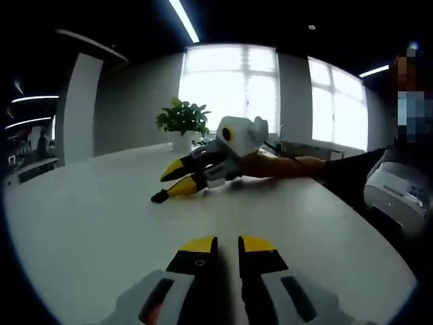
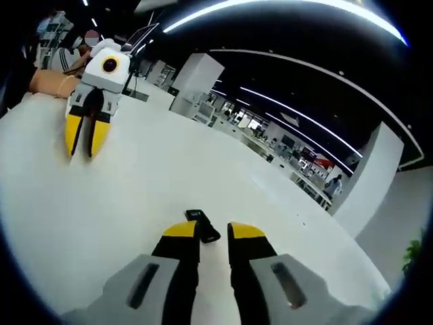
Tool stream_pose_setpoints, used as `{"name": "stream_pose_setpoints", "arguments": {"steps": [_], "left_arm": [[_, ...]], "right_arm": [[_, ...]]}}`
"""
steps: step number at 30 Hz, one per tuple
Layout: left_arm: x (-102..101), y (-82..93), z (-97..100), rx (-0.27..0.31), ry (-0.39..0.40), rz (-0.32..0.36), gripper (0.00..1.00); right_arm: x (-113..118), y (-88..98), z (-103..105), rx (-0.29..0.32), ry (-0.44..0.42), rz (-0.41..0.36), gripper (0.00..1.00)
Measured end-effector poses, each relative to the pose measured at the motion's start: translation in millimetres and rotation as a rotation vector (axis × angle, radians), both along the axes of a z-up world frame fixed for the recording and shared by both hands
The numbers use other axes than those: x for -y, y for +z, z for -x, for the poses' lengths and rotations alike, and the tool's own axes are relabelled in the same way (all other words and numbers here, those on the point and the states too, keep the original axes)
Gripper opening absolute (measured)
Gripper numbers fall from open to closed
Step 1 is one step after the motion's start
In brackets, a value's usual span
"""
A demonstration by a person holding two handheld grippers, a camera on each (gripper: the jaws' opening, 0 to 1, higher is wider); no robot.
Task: Snap the two parts of the plastic buckle together until the buckle closes and remains connected.
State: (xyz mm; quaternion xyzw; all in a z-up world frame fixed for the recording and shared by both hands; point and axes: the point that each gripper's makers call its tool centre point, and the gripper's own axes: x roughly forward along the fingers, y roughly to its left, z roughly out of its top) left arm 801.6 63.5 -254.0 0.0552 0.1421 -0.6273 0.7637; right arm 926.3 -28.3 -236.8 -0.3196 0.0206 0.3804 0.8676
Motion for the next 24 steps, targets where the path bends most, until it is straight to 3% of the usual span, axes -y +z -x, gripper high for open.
{"name": "stream_pose_setpoints", "arguments": {"steps": [16, 24], "left_arm": [[-9.3, 2.9, -23.4, 0.022, 0.118, 0.004, 0.13], [-9.3, 1.1, -23.9, 0.032, 0.115, -0.010, 0.13]], "right_arm": [[-4.1, 1.8, 6.6, -0.046, 0.014, -0.057, 0.16], [-10.2, -2.3, 13.1, -0.086, 0.048, -0.073, 0.16]]}}
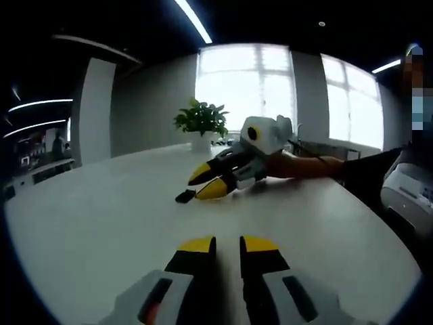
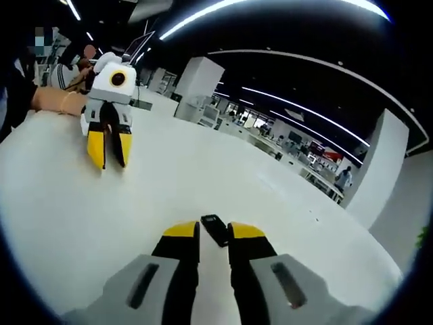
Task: Snap the two parts of the plastic buckle together until the buckle closes and remains connected.
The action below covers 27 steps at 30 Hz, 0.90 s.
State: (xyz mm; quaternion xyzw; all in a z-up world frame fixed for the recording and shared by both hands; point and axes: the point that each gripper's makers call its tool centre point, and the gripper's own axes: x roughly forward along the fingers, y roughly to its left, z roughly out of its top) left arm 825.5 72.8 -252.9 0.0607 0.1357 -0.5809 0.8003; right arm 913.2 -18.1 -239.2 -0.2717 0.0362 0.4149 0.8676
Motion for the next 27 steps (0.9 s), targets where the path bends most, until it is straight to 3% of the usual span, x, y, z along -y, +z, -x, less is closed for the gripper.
{"name": "stream_pose_setpoints", "arguments": {"steps": [13, 27], "left_arm": [[2.3, -5.9, 3.5, 0.028, -0.022, -0.041, 0.12], [6.8, -7.9, 1.8, -0.002, -0.042, -0.027, 0.13]], "right_arm": [[-6.2, -2.9, 5.6, -0.025, 0.032, -0.016, 0.15], [-12.9, -2.9, 8.8, -0.045, 0.060, -0.054, 0.15]]}}
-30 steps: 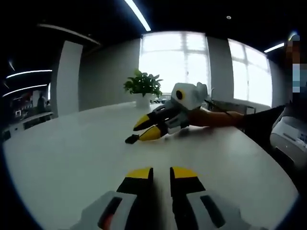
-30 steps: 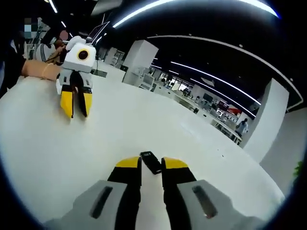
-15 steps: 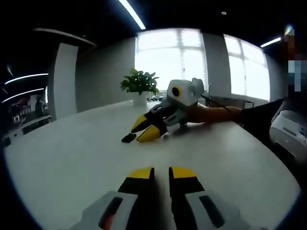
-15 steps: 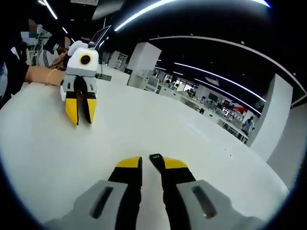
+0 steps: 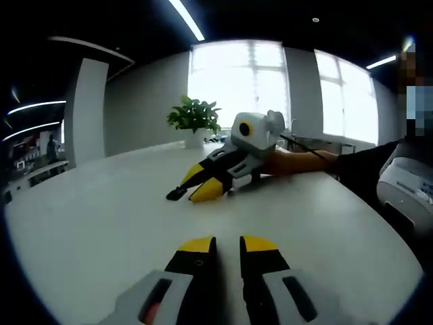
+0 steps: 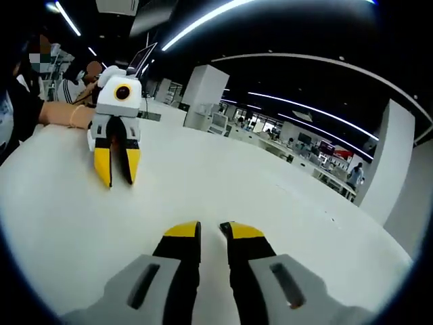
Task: Snap the two parts of the plastic buckle together until the buckle closes and remains connected.
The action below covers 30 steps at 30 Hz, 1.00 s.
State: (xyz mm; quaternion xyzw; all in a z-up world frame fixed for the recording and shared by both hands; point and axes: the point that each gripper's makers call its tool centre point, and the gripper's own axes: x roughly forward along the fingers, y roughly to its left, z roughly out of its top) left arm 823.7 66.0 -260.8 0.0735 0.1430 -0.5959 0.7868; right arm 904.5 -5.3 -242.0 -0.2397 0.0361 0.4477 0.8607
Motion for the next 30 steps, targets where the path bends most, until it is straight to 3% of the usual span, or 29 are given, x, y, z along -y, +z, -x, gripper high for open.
{"name": "stream_pose_setpoints", "arguments": {"steps": [30], "left_arm": [[-1.2, 2.6, 2.9, 0.003, 0.003, 0.003, 0.13]], "right_arm": [[4.4, 1.6, -3.1, 0.018, -0.024, 0.027, 0.16]]}}
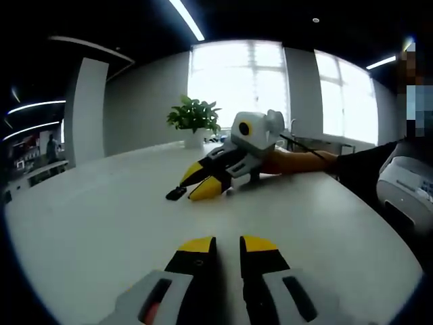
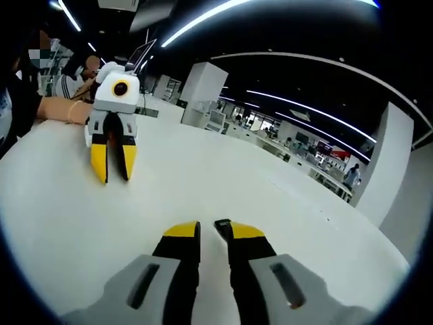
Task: Snap the two parts of the plastic buckle together until the buckle closes and remains connected.
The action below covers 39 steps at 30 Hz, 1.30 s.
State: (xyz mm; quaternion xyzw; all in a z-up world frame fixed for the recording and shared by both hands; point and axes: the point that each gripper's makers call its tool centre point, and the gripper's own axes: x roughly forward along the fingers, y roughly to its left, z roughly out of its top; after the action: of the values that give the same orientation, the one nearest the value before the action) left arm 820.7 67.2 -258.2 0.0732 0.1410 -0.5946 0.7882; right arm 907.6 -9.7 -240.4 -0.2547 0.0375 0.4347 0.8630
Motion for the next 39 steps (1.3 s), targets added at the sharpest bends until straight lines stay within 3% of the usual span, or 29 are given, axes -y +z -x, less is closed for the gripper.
{"name": "stream_pose_setpoints", "arguments": {"steps": [39], "left_arm": [[-1.1, -0.5, 2.4, 0.000, 0.006, 0.002, 0.14]], "right_arm": [[2.2, -1.3, 1.9, 0.000, -0.006, 0.009, 0.16]]}}
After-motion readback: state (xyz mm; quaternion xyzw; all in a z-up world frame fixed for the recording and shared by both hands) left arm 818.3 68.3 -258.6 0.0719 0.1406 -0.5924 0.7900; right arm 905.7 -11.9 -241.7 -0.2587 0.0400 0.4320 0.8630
